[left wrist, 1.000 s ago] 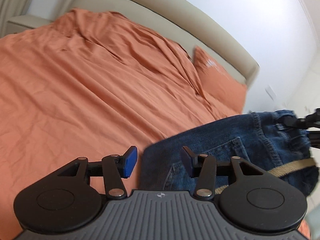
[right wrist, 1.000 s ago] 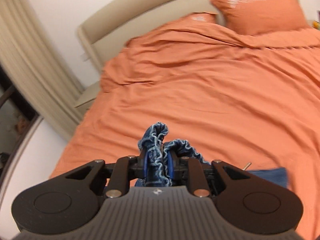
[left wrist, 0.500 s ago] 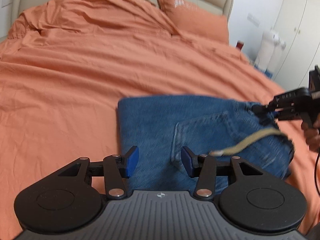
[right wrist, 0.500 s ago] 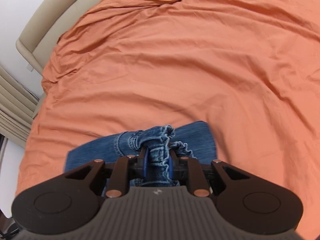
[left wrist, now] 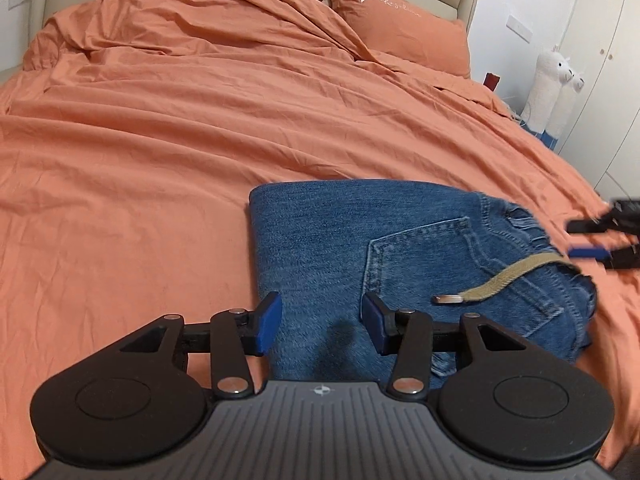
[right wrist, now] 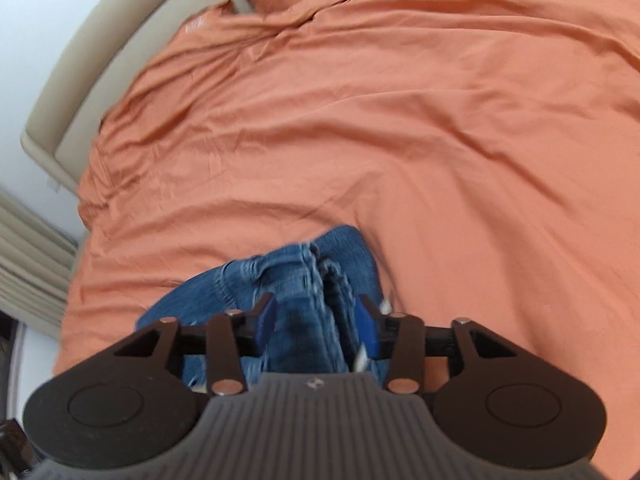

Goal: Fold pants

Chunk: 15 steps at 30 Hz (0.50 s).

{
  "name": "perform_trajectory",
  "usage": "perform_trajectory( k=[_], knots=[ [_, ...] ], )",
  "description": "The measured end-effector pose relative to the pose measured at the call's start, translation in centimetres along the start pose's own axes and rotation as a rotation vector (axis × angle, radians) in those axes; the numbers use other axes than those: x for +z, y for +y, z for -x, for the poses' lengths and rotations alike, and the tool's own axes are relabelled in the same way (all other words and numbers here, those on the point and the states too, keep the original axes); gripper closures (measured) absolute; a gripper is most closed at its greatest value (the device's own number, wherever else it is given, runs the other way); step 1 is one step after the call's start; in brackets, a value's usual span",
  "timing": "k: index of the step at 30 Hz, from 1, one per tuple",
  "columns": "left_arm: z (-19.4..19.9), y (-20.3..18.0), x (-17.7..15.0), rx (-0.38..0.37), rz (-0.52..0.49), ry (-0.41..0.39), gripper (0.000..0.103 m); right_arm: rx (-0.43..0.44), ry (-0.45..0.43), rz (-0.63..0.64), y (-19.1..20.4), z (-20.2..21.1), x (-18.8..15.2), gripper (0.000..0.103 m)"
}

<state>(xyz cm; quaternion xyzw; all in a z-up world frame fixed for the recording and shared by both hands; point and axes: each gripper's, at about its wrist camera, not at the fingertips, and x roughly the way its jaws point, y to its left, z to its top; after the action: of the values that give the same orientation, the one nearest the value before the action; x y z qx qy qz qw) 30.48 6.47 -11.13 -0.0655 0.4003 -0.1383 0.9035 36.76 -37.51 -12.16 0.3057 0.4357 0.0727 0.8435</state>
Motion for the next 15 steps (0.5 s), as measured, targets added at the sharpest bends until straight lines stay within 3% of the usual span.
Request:
perform_trajectory(
  k=[4, 8, 11, 13, 15],
  knots=[
    [1.6, 0.1, -0.8, -0.029, -0.002, 0.037, 0.046, -0.007, -0.044, -0.168, -2.6, 3.7, -4.1, 0.045],
    [3.5, -0.1, -1.9, -0.077, -0.035, 0.078, 0.04, 0.082, -0.069, -0.326, -5.2, 4.2, -7.8, 0.047],
    [4.7, -0.7, -2.5, -0.089, -0.096, 0.107, 0.038, 0.171, -0.055, -0.405, -6.6, 3.2, -9.0, 0.068],
    [5.3, -1.0, -3.1, -0.108, -0.118, 0.125, 0.038, 0.199, -0.064, -0.426, -6.9, 3.1, -9.0, 0.091],
    [5.8, -1.2, -3.8, -0.109, -0.135, 0.144, 0.038, 0.224, -0.115, -0.359, -5.7, 4.3, -8.8, 0.093]
  ],
)
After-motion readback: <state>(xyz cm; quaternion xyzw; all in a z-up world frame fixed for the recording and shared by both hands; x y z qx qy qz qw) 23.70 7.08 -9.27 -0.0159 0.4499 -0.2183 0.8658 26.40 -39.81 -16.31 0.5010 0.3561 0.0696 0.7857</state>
